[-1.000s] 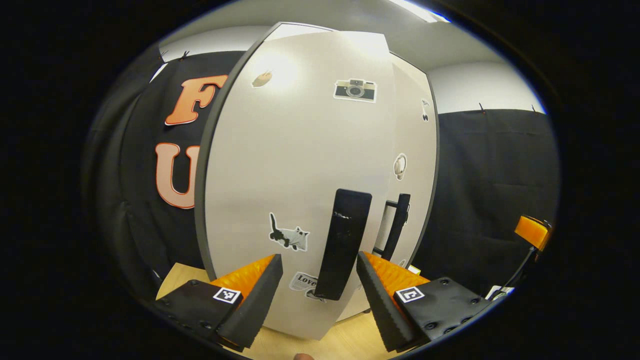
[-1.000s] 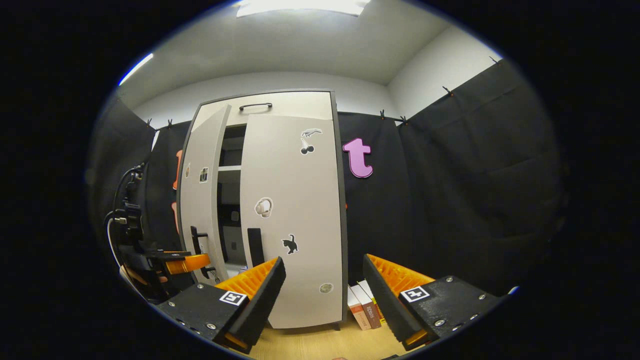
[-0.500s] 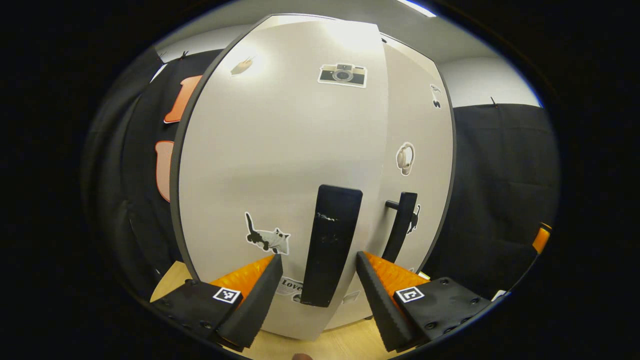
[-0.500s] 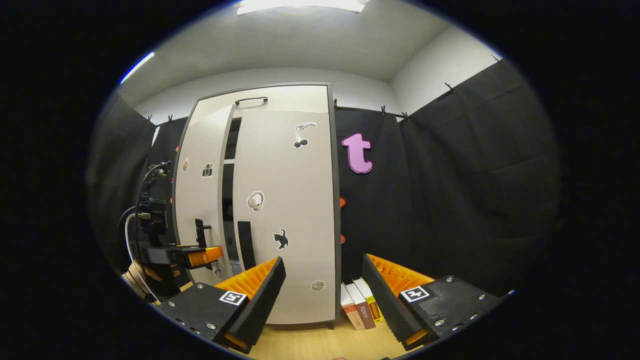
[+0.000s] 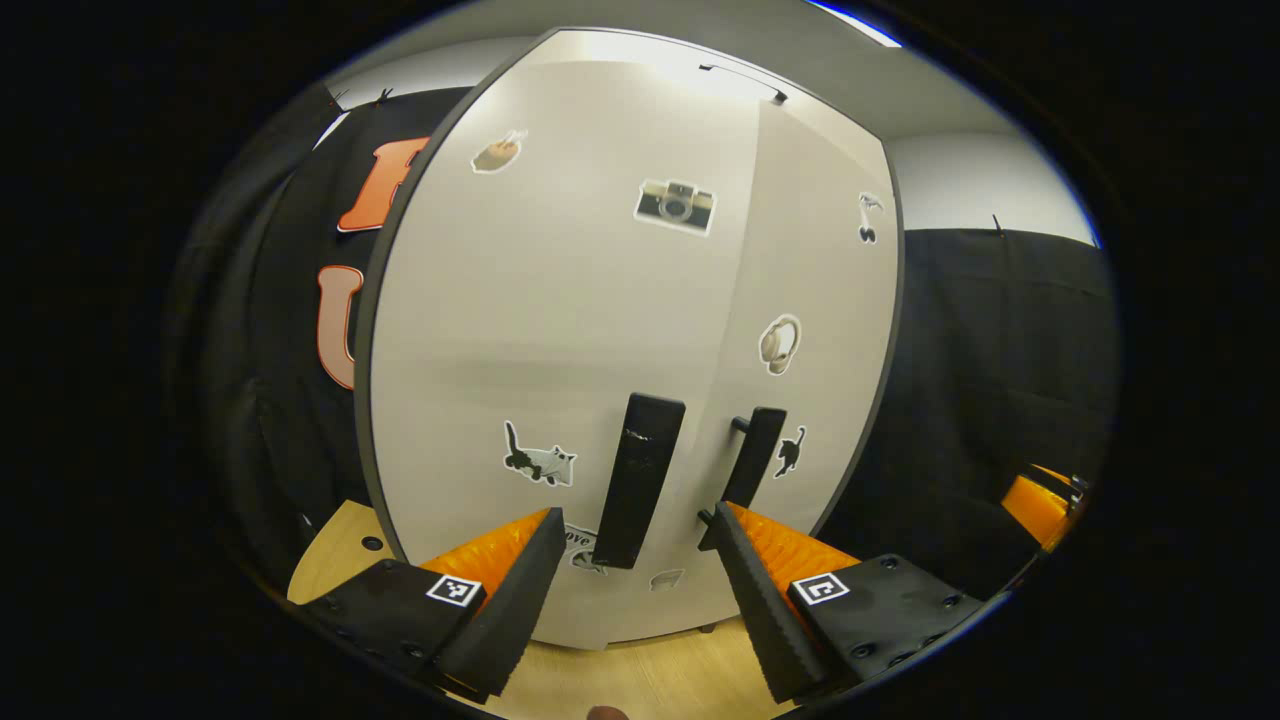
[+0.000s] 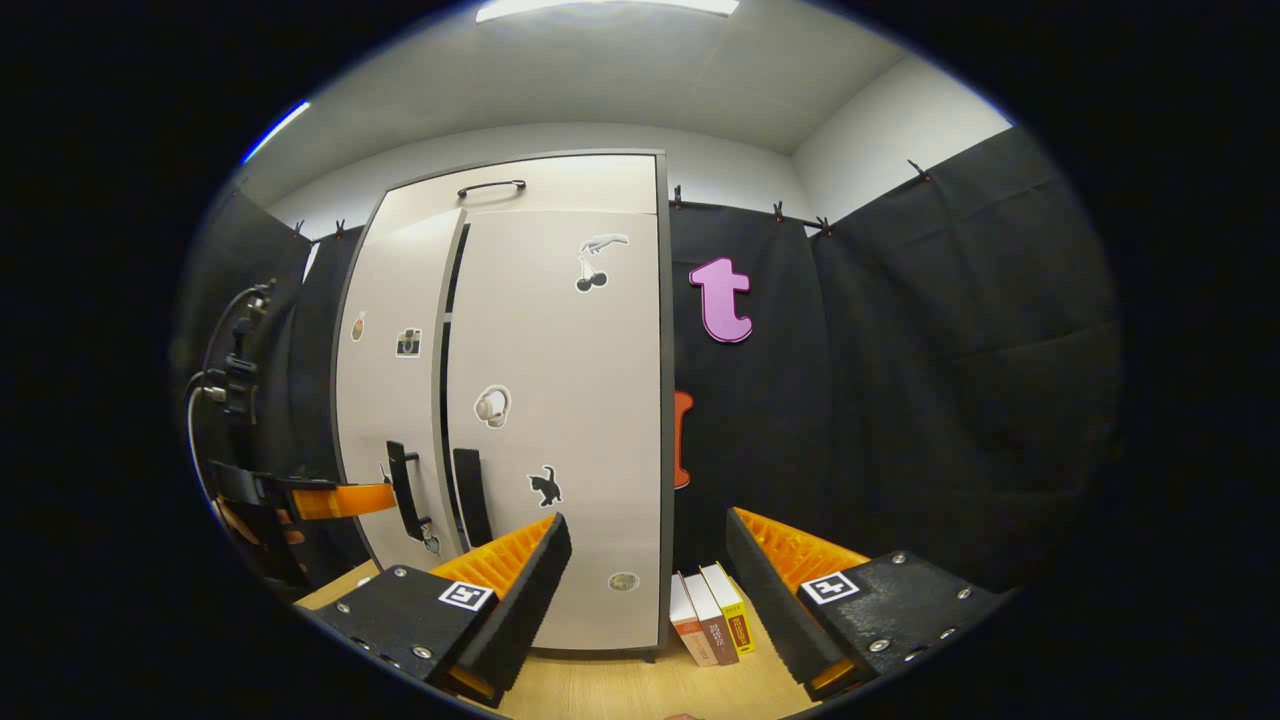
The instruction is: Grab one shoe with the right hand and put it into the shoe cabinet, grab the other shoe with the left hand and put it into the shoe cabinet; then close the right door with the right hand and the left door with the left hand.
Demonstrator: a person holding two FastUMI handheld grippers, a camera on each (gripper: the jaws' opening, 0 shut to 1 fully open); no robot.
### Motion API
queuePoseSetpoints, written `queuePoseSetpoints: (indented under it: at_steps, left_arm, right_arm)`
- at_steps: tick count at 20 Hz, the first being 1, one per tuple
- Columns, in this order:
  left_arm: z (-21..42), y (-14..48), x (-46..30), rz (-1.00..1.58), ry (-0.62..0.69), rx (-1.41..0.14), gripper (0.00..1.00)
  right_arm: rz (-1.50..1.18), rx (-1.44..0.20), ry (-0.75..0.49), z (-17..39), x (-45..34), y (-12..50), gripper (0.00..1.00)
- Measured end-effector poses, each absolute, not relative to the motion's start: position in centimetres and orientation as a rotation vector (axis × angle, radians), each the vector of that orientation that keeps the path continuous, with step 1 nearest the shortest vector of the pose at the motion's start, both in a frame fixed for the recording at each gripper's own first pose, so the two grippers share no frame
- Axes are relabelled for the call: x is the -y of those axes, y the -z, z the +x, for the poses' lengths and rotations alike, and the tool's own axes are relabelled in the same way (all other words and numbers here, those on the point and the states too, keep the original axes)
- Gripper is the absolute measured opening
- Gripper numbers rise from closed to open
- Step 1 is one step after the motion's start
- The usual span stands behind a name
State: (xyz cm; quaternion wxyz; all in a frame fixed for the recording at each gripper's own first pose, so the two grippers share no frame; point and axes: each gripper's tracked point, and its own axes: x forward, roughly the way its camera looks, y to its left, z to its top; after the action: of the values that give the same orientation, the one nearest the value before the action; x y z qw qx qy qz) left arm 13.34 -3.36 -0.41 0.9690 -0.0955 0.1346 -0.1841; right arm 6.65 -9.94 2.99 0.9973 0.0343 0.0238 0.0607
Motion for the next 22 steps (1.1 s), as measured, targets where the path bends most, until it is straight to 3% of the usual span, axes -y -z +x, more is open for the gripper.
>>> queuePoseSetpoints:
  at_steps: [4, 5, 6, 9, 11, 19, 20, 22]
  left_arm:
    - [9.7, -6.7, -5.5, -0.103, 0.253, -0.111, 0.94]
    - [8.6, -8.1, -7.9, -0.073, 0.205, -0.077, 1.00]
    - [7.7, -9.6, -10.5, -0.039, 0.145, -0.046, 1.00]
    - [5.0, -13.4, -16.6, 0.025, -0.008, 0.040, 0.93]
    - [3.3, -15.3, -19.2, 0.030, -0.060, 0.090, 0.96]
    - [3.4, -14.7, -20.0, -0.024, -0.044, 0.081, 0.96]
    - [3.3, -14.6, -20.0, -0.029, -0.033, 0.079, 0.96]
    - [3.3, -14.7, -20.3, -0.038, -0.018, 0.084, 0.94]
  right_arm:
    - [0.062, 0.002, -0.150, 6.9, 10.4, -6.3, 0.96]
    - [0.054, 0.018, -0.154, 6.8, 10.6, -7.0, 0.96]
    - [0.044, 0.033, -0.153, 6.8, 10.7, -7.7, 0.96]
    - [0.009, 0.066, -0.153, 6.6, 10.6, -9.5, 0.96]
    - [-0.009, 0.087, -0.141, 6.5, 10.6, -10.7, 0.96]
    - [-0.032, 0.092, -0.155, 5.6, 6.4, -11.8, 0.95]
    - [-0.035, 0.088, -0.152, 5.3, 5.7, -11.6, 1.00]
    - [-0.034, 0.086, -0.139, 4.4, 4.6, -11.5, 0.95]
